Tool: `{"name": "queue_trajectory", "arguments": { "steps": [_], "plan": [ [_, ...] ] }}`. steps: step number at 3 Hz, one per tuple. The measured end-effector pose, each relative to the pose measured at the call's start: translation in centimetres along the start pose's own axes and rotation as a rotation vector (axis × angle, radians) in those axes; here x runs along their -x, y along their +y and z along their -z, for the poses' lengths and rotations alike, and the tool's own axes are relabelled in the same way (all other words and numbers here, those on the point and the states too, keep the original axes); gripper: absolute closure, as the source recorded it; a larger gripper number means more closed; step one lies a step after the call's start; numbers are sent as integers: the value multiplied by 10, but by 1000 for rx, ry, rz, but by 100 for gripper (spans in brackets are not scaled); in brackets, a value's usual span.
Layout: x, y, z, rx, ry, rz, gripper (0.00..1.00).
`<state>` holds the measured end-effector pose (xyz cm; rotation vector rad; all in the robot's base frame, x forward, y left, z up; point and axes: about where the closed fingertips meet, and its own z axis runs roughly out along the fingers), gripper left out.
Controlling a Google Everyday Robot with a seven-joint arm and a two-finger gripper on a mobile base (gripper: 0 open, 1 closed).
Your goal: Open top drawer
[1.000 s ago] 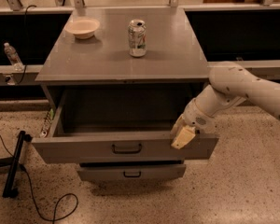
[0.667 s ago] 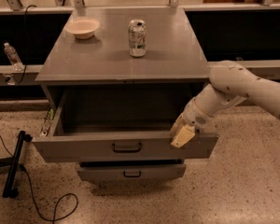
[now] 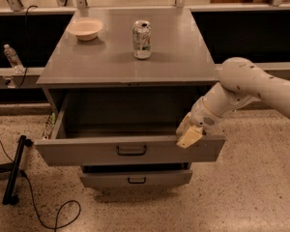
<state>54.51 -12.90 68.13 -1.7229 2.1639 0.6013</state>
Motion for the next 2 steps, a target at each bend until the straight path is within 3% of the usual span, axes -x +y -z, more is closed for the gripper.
{"name": "queue_trajectory", "arguments": {
  "steps": [1, 2],
  "plan": [
    [13, -5, 47, -83, 9, 72, 8],
    [28, -20, 74, -149, 15, 140, 3]
  ]
}}
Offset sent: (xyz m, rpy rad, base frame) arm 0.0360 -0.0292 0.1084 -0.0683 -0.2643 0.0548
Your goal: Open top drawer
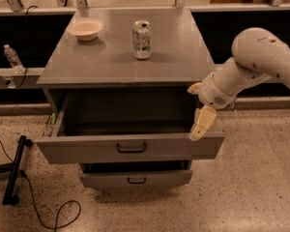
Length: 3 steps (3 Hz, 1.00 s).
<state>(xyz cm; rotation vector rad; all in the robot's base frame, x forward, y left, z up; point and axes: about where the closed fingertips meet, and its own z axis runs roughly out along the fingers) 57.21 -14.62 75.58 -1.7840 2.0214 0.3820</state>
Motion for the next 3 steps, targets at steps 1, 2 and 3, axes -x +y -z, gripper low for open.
{"name": "queue_trajectory", "arguments": {
  "steps": [1, 2, 3],
  "plan": [
    [5, -16, -7, -30, -8, 34, 26],
    [4, -35, -29, -63, -27, 45, 57],
    [2, -43, -46, -81, -43, 53, 80]
  ]
}}
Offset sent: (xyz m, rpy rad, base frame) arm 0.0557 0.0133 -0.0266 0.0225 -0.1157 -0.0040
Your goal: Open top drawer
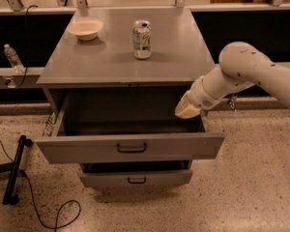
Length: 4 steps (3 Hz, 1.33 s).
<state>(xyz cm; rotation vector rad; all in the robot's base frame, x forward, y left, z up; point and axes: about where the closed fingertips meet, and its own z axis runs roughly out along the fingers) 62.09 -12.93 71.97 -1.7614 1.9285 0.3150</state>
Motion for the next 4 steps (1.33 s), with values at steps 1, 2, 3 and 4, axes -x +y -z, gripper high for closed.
{"name": "queue_trajectory", "arguments": {
  "steps": [1, 2, 3, 4],
  "plan": [
    [-8, 7, -23, -10, -22, 19, 100],
    [-12, 18, -35, -1, -42, 34, 100],
    [-15, 36, -48, 13, -57, 36, 100],
    [-16, 50, -52, 31, -60, 37, 100]
  ]
}}
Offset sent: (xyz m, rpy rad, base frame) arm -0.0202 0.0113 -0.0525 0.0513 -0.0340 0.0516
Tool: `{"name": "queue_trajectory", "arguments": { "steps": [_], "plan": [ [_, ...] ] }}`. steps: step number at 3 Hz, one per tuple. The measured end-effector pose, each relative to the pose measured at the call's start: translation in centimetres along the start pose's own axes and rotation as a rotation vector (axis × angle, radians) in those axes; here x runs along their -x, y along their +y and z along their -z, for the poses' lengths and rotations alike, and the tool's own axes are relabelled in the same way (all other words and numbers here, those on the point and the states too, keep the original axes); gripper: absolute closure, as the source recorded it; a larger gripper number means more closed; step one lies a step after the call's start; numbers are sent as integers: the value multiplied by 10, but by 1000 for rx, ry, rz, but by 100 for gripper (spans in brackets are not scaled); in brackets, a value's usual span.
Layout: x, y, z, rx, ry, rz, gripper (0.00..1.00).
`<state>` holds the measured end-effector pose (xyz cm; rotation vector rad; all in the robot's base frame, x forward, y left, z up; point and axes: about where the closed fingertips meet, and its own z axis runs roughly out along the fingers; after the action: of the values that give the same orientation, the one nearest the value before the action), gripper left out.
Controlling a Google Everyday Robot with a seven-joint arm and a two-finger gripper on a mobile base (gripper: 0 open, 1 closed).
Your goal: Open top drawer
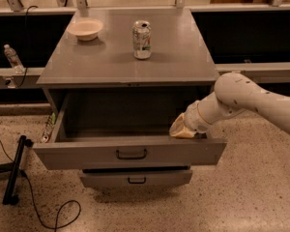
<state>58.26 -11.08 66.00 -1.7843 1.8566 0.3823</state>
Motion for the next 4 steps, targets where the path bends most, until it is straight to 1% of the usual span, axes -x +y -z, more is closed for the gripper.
{"name": "queue_trajectory", "arguments": {
  "steps": [1, 2, 3, 4],
  "plan": [
    [2, 22, 5, 32, 2, -15, 100],
    [5, 48, 14, 70, 5, -49, 100],
    [8, 55, 16, 96, 14, -81, 100],
    [14, 43, 20, 54, 18, -84, 100]
  ]
}}
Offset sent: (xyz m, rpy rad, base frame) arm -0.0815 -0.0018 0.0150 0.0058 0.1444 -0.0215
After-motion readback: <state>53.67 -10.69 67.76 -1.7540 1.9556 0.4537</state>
